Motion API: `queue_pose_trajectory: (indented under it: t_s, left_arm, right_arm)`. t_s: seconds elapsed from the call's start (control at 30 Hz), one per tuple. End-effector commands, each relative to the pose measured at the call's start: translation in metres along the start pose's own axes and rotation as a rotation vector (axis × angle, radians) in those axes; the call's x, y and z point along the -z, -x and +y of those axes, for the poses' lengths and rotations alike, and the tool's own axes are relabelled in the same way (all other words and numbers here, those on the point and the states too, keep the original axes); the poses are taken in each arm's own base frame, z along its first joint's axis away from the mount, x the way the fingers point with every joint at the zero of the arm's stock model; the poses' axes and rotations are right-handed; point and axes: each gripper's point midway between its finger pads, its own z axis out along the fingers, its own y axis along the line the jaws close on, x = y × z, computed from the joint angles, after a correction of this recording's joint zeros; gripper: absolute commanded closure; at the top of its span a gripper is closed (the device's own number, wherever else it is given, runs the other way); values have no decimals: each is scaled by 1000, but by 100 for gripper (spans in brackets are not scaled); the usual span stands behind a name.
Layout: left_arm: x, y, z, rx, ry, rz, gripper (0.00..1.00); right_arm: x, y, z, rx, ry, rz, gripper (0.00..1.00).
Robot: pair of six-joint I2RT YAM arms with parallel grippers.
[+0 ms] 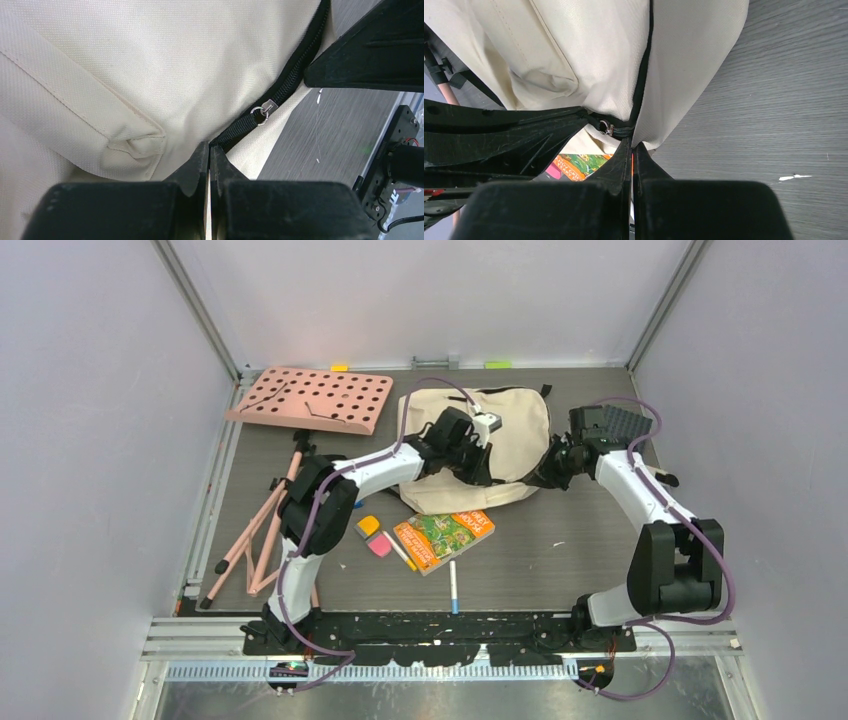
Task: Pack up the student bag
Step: Zip the student bag at the center of the board.
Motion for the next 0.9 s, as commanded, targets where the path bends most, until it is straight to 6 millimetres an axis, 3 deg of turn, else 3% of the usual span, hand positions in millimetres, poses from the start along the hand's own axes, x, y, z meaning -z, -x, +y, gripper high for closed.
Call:
queue_pose_trajectory:
  t_s: [0.0,0.2,0.37,0.87]
  left_arm:
    - [4,-2,11,14,13,6,100]
    - [12,-28,17,-14,36,69,100]
    - [32,-46,14,-37,46,95,100]
    - [65,-63,26,-58,165,121,100]
  right_arm:
    - [13,5,-11,48,-36,-65,99]
    - [25,14,-11,41,-54,-134,99]
    - [31,21,-15,39,-82,-174,100]
    - [32,23,-28,44,-147,-197,99]
